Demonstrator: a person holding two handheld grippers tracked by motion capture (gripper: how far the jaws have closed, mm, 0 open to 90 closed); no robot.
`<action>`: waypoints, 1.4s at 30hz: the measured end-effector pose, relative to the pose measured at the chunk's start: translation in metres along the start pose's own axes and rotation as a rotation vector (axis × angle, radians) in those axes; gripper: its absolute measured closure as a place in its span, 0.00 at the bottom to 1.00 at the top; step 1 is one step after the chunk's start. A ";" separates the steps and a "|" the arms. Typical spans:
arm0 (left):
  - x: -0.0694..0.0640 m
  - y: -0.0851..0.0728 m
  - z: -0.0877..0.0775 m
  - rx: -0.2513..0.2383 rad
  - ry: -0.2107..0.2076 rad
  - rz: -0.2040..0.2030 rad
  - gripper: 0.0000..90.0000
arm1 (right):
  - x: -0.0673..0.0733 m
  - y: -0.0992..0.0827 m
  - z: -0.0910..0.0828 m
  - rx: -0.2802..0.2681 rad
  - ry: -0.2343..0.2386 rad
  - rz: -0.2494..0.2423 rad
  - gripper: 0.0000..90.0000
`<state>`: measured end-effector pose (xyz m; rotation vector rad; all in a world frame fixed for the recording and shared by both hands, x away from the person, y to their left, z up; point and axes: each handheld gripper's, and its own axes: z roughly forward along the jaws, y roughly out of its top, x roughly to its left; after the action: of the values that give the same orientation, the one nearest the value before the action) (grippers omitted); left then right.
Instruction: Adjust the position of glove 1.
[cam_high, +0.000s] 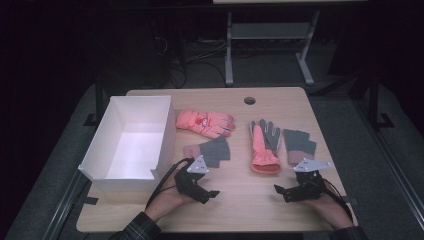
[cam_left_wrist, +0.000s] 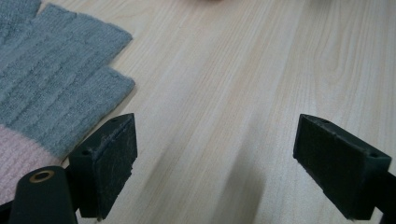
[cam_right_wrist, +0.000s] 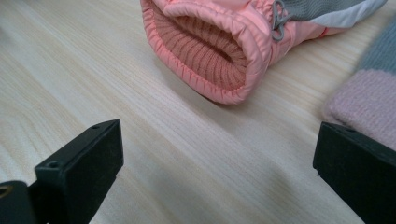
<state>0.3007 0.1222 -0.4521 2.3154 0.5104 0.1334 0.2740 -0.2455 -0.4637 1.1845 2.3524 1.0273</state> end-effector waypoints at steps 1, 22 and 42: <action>0.001 0.000 0.000 0.001 -0.002 -0.007 0.15 | 0.000 0.000 0.000 0.000 0.002 0.002 0.02; 0.014 0.022 -0.001 0.014 0.056 -0.092 0.85 | 0.000 0.005 -0.003 -0.005 0.029 0.016 0.02; 0.050 0.042 0.021 0.077 0.173 -0.132 1.00 | -0.001 0.003 -0.001 0.020 0.038 0.027 0.02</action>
<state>0.3647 0.1016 -0.4403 2.3485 0.7660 0.2563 0.2755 -0.2455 -0.4606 1.2174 2.3870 1.0463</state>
